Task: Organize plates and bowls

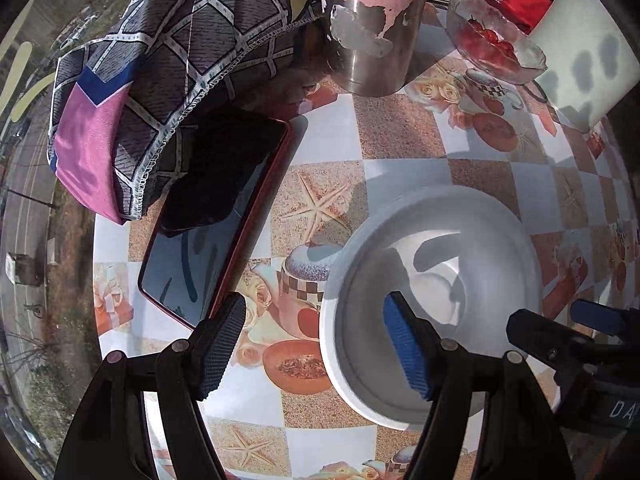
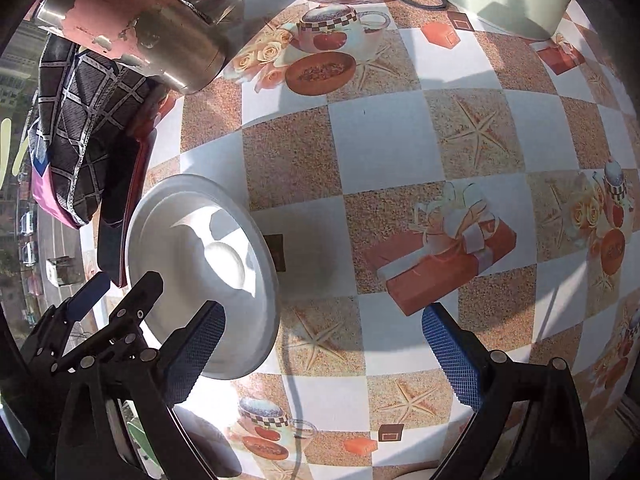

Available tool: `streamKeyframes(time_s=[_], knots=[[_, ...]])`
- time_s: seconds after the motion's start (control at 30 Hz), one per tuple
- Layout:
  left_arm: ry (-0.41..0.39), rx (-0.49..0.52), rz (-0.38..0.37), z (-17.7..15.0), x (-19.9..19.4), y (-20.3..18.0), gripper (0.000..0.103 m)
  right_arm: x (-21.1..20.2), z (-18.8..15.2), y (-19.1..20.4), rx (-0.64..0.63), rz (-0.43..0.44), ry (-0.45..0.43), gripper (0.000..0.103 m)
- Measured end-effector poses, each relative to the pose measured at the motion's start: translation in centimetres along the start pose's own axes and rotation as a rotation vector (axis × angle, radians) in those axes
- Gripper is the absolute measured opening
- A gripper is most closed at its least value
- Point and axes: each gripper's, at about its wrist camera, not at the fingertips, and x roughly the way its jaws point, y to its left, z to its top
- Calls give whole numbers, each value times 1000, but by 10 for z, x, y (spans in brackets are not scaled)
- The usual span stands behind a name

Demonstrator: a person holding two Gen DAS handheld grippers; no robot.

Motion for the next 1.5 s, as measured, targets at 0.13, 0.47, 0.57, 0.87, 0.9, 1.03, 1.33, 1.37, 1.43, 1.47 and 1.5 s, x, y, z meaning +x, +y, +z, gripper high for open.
streamKeyframes(time_s=[0.13,0.47,0.57,0.87,0.9,1.03,1.33,1.37,1.43,1.47,1.5], knots=[[43,13,7,7,17,-2,75,13,6,3,-5,5,15,88],[86,39,-88,7,23,-13,36,27,12,26,-39,49,60,31],[90,61,-106,1,23,-21,35,32,7,33,-51,58,86,21],[97,110,-99,-68,11,-29,35,38,-53,68,-125,35,143,20],[102,114,-96,-78,10,-29,35,38,-61,73,-130,32,152,20],[126,110,-92,-123,3,-31,35,38,-99,100,-140,31,199,20],[211,117,-110,-231,-9,-40,36,43,-201,164,-185,-26,315,21],[211,113,-112,-238,-10,-40,36,44,-211,166,-194,-39,319,21],[212,101,-122,-247,-11,-38,36,45,-223,173,-212,-55,317,21],[215,94,-125,-249,-11,-38,36,45,-225,177,-224,-65,308,21],[221,88,-129,-258,-10,-37,36,45,-226,180,-231,-72,307,22]])
